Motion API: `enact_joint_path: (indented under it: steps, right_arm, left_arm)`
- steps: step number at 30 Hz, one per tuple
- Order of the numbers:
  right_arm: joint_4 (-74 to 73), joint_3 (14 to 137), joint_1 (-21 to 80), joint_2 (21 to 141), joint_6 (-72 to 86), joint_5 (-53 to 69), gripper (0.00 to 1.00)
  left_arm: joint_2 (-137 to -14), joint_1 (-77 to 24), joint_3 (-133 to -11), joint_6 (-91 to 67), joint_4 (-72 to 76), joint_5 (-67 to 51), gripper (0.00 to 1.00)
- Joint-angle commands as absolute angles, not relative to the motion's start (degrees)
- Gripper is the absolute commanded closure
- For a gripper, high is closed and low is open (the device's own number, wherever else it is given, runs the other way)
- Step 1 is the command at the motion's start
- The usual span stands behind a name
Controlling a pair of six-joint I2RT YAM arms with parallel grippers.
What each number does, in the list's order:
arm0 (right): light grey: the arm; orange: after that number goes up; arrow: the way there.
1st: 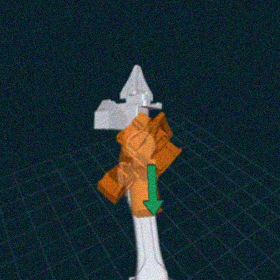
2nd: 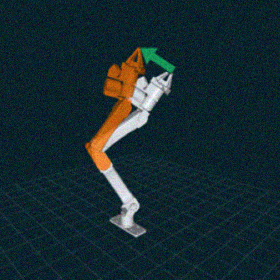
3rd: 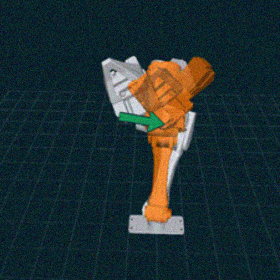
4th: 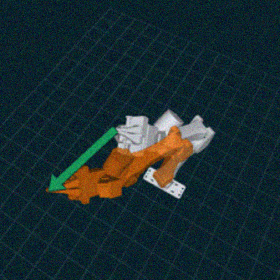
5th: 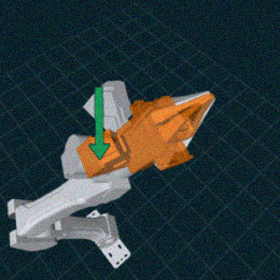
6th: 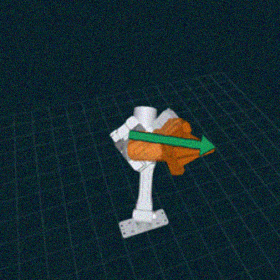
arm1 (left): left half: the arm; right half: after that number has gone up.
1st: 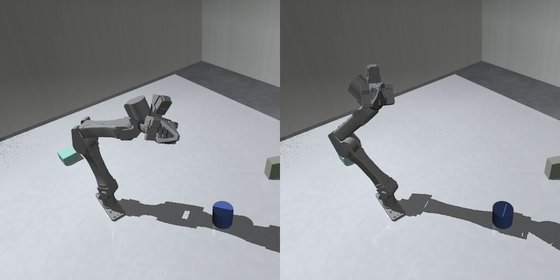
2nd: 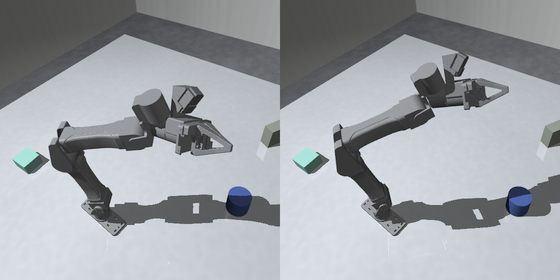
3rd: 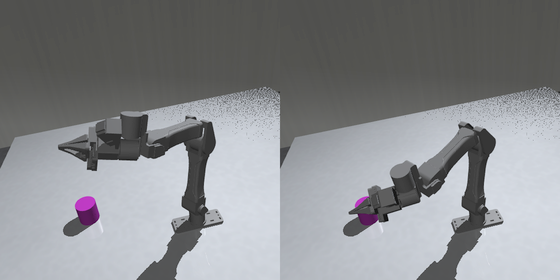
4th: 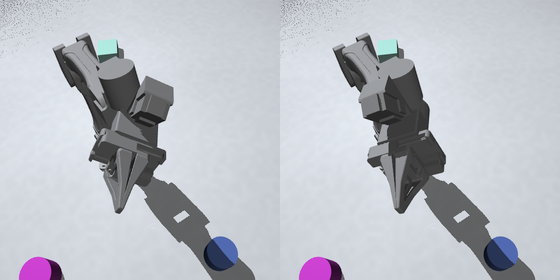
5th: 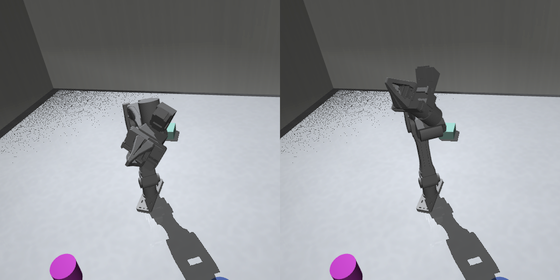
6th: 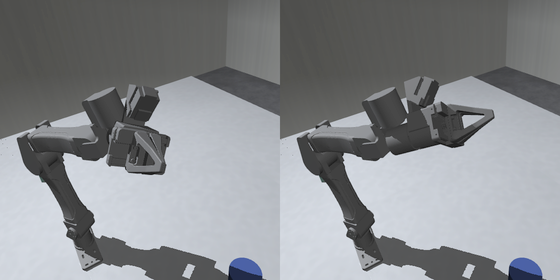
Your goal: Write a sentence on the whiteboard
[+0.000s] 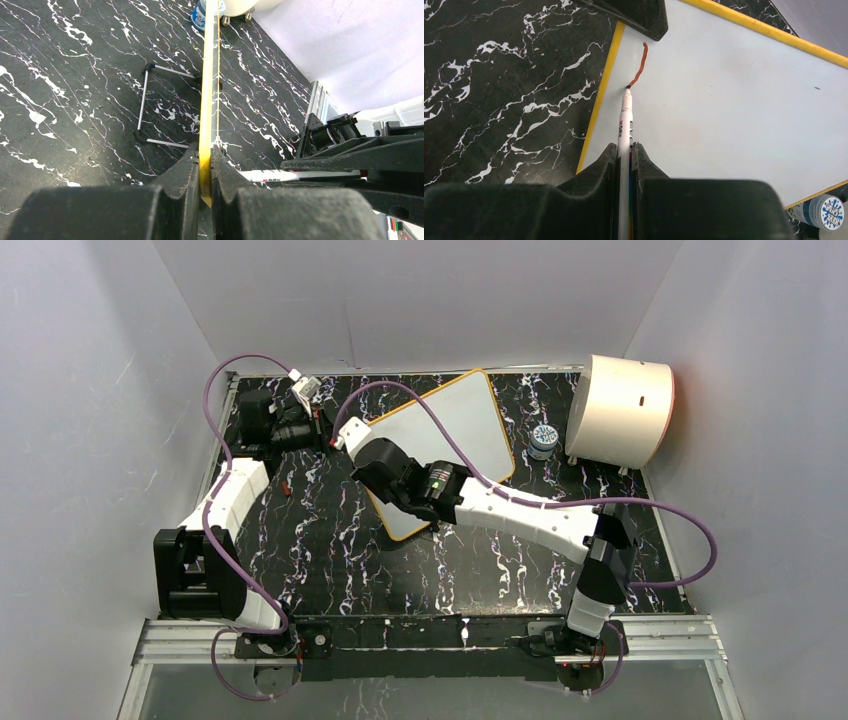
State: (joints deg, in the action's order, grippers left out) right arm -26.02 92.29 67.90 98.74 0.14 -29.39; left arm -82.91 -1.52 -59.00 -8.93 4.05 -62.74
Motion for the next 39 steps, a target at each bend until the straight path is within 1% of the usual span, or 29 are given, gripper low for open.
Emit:
enact_joint_path:
  steps: [1,15,22,31,39]
  right_arm:
    - [-26.9,95.4,68.3,99.6,1.3,-29.2,1.00]
    - [-27.7,95.1,69.0,98.9,1.6,-29.7,1.00]
    - [-22.8,92.0,69.0,95.0,0.8,-29.3,1.00]
    - [-18.1,87.9,69.1,91.5,1.5,-32.7,1.00]
    - [-17.0,87.3,69.1,92.0,1.6,-35.0,1.00]
  left_arm:
    - [-83.0,-3.4,-58.1,-5.8,-1.9,-63.2,1.00]
    - [-83.2,-3.4,-58.0,-5.8,-1.9,-63.2,1.00]
    - [-83.2,-3.4,-58.0,-5.7,-1.9,-63.2,1.00]
    - [-83.2,-3.4,-58.0,-5.8,-1.9,-63.2,1.00]
    - [-83.2,-3.4,-58.0,-5.6,-1.9,-63.2,1.00]
